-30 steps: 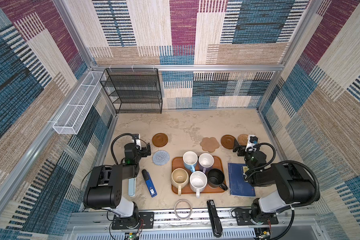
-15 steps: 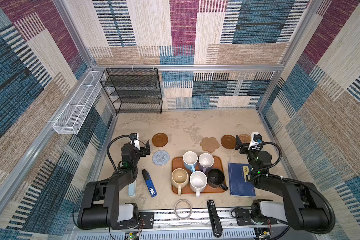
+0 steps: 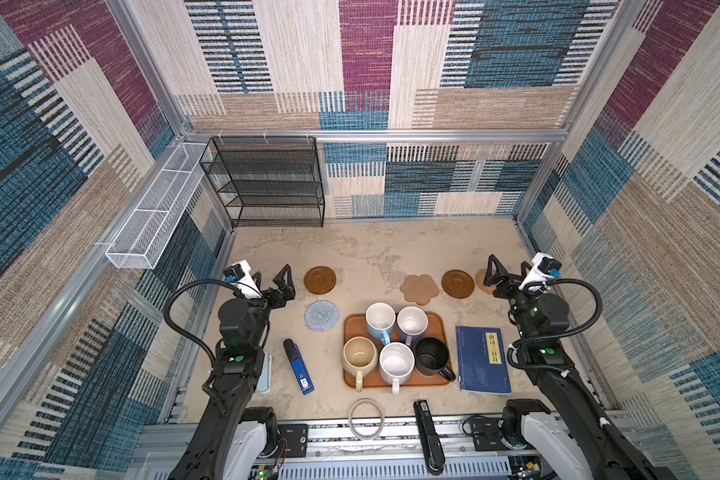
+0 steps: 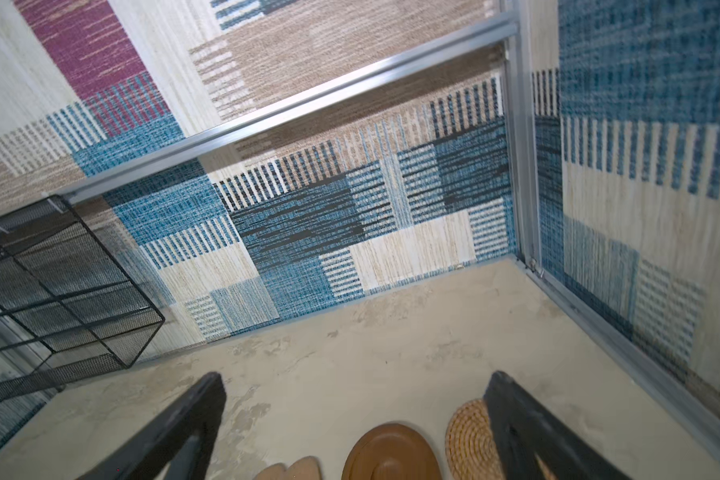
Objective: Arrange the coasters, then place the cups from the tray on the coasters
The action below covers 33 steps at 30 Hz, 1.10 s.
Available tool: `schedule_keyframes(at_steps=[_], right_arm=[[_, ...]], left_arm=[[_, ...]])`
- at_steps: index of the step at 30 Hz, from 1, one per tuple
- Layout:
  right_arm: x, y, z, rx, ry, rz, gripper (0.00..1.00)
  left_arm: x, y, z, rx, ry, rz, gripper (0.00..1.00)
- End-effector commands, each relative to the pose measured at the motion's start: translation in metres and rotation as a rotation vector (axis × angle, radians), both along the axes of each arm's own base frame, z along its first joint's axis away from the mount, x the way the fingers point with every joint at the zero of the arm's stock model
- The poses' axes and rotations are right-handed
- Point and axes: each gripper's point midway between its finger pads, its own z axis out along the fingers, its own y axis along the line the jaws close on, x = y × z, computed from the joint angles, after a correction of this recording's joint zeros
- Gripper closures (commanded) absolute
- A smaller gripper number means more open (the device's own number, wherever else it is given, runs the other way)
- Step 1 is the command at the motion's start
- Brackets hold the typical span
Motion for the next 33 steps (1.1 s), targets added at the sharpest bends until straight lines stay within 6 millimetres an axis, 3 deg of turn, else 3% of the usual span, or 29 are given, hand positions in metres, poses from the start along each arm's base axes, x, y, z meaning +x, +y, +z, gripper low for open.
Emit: schedule_keyframes(at_steps=[1,8,14,18,27,33], right_arm=[[-0.012,0.008,-0.007,0.136,-0.013,0.050,0.00],[0.001,0.032,-0.003,0.073,0.041,0.187,0.00],[0.019,0.051,-0.007,0.052,0.103,0.291,0.00],[0.033,0.065,-0.012,0.014,0.153,0.326,0.00],[0.057,0.128,-0.040,-0.077,0.297,0.466,0.00],[0.062,0.187,-0.063,-0.203,0.380,0.587,0.00]], left_arm=[[-0.006,-0.011,-0.007,-0.183,-0.012,-0.065,0.02],[0.014,-0.029,-0.027,-0.170,0.283,-0.136,0.04],[0.018,-0.032,-0.079,0.029,0.645,-0.051,0.07],[0.026,-0.039,-0.103,0.095,0.738,-0.037,0.08],[0.062,-0.050,-0.158,0.117,0.894,-0.035,0.19],[0.086,-0.047,-0.185,0.168,0.979,0.001,0.22]])
